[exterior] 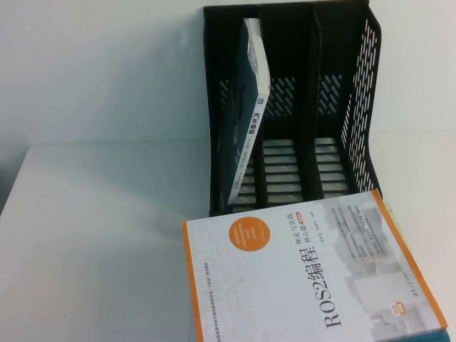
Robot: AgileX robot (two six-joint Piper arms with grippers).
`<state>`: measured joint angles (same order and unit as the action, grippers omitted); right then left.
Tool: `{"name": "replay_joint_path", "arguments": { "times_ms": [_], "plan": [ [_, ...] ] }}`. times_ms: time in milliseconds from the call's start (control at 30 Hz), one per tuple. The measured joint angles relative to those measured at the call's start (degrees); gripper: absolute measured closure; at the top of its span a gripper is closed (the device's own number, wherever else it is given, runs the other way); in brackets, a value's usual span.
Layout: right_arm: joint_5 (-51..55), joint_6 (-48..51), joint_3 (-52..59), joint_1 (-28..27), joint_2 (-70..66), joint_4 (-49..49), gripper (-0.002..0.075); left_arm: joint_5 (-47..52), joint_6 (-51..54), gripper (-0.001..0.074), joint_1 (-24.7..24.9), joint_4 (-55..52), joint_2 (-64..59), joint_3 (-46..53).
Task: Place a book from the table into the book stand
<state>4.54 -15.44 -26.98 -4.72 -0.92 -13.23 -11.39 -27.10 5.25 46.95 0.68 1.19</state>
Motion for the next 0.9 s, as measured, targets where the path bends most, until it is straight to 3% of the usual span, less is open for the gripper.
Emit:
{"name": "replay_joint_path", "arguments": {
  "times_ms": [167,367,633,767,900],
  "plan": [
    [18.44,-8.72,-12.01,0.00,-8.24,-15.18,0.0729,2.49,0.00,0.0739,0.00,-7.65,0.00,-1.99],
    [32.67,-10.34,-19.45,0.00,-20.09,-17.09,0.0729,11.01,1.63,0.0739,0.00,-18.78,-1.81,-9.59],
    [29.20,-16.40,-19.01,0.00,-21.82,-9.47,0.0729,29.14,11.49,0.0739,0.00,-28.55,-20.72,-24.78],
    [28.77,-12.32,-17.12,0.40,-23.32,-8.16,0.0729,32.41,14.20,0.0739,0.00,-29.74,-28.50,-30.56],
    [31.27,-5.14,-16.12,4.46,-28.02,-6.94,0.0729,30.98,15.26,0.0739,0.00,-27.99,-30.31,-32.68]
  ]
}}
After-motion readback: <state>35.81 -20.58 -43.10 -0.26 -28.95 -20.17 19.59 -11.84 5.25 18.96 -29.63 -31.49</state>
